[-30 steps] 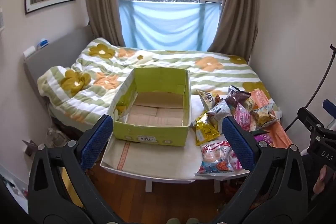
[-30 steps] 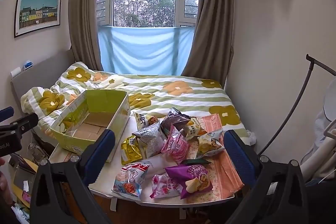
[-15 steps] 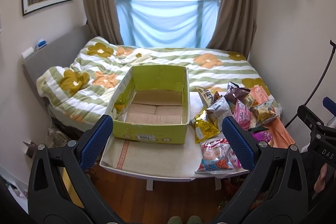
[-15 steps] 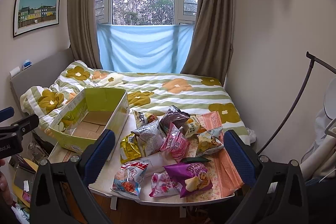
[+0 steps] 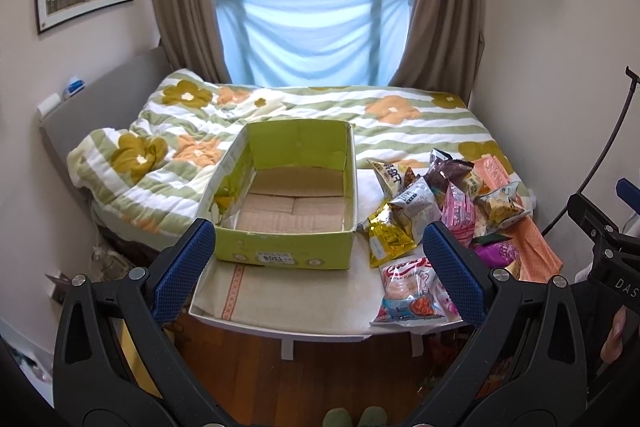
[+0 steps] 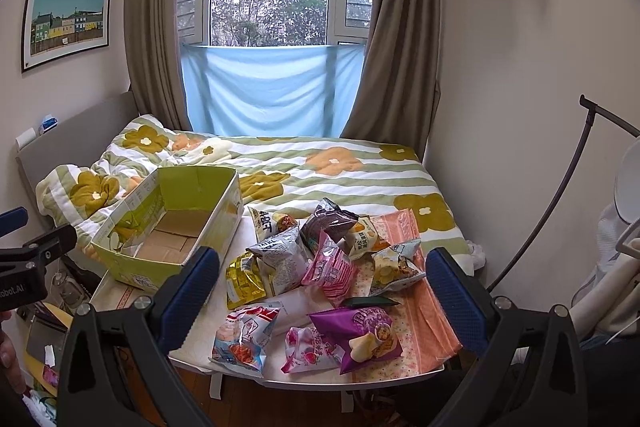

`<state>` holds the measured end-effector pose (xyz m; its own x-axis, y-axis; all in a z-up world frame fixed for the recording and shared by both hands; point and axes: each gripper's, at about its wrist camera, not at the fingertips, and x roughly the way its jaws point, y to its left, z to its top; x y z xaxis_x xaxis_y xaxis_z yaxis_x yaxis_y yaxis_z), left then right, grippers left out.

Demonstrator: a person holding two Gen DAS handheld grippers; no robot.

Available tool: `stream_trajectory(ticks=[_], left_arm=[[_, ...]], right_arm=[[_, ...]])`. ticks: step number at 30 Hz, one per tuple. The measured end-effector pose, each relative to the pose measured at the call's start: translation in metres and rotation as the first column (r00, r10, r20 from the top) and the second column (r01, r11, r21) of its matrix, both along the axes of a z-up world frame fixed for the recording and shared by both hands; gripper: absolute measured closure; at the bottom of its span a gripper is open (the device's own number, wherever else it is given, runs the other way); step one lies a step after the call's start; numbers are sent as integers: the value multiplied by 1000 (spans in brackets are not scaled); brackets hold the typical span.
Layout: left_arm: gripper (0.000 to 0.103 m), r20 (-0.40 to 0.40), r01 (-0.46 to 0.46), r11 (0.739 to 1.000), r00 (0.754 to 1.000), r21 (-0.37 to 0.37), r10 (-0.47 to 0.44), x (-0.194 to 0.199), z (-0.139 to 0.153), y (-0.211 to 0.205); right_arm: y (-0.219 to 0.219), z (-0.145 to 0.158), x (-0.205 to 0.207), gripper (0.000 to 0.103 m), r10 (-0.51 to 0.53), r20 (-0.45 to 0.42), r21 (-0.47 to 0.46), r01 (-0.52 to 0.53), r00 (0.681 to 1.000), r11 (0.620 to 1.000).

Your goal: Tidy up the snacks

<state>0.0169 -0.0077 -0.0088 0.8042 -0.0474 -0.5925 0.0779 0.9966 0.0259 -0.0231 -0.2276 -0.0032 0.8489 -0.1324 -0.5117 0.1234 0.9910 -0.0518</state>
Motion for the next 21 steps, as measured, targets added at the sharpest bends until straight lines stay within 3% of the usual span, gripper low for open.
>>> stream_trajectory(ticks=[21], left_arm=[[0, -3, 1, 1000, 1000, 0, -1, -1, -1, 0]], right_arm=[[-3, -1, -1, 0, -5, -6, 8, 5, 1000, 1000]])
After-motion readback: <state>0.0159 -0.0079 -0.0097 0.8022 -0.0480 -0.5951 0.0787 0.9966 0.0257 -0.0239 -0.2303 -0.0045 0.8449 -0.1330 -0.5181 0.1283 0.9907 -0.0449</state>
